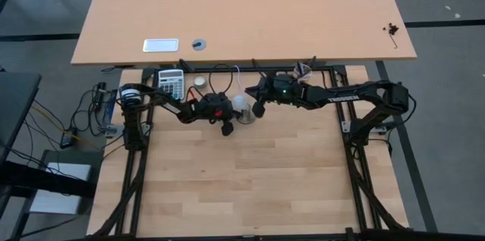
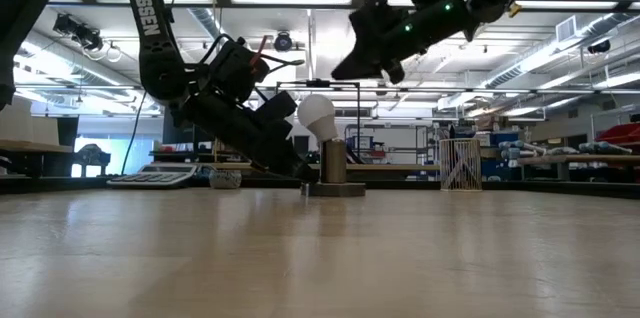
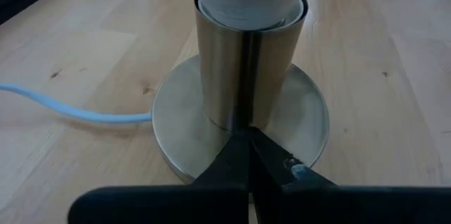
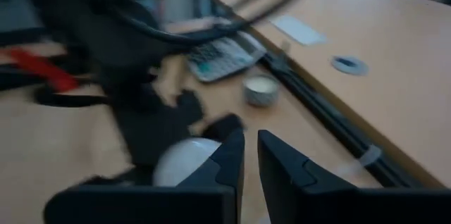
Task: Screw lightbulb
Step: Insert the lightbulb into the lamp
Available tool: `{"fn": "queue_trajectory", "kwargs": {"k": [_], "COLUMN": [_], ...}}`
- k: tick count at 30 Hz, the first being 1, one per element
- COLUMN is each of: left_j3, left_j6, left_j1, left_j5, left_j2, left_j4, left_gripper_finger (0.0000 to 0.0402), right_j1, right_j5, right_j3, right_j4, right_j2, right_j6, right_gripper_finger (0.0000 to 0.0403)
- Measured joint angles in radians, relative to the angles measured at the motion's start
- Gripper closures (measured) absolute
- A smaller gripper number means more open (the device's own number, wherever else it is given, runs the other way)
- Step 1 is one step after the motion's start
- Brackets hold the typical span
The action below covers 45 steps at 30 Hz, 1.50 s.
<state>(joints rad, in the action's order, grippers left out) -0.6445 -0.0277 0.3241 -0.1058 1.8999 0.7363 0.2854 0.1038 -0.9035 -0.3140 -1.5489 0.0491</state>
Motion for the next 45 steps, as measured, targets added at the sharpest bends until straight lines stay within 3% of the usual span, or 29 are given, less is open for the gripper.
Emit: {"fn": "queue_trajectory", "kwargs": {"k": [5,9,15,25,32,45], "left_j3": [0.0,0.0,0.001,0.001,0.001,0.001], "left_j6": [0.0,0.0,-0.002,-0.015,-0.015,-0.02], "left_j1": [0.0,0.0,-0.001,-0.001,-0.001,-0.001], "left_j5": [-0.002,-0.003,-0.005,-0.005,-0.007,-0.007], "left_j2": [0.001,0.001,0.001,0.001,0.002,0.002], "left_j4": [0.003,0.003,0.003,0.007,0.007,0.009], "left_gripper_finger": [0.0399,0.0399,0.0399,0.0399,0.0399,0.0399], "right_j1": [-0.011,-0.017,-0.023,-0.035,-0.037,-0.036], "right_j5": [-0.031,-0.052,-0.076,-0.103,-0.103,-0.032], "right_j3": [-0.028,-0.096,-0.175,-0.222,-0.394,-0.465], "right_j4": [-0.016,0.074,0.218,0.292,0.447,0.63], "right_j2": [-0.002,-0.003,-0.003,-0.073,-0.175,-0.229], "right_j6": [0.004,0.002,-0.012,-0.017,-0.06,-0.071], "right_gripper_finger": [0.0378,0.0396,0.0395,0.0396,0.0396,0.0396]}}
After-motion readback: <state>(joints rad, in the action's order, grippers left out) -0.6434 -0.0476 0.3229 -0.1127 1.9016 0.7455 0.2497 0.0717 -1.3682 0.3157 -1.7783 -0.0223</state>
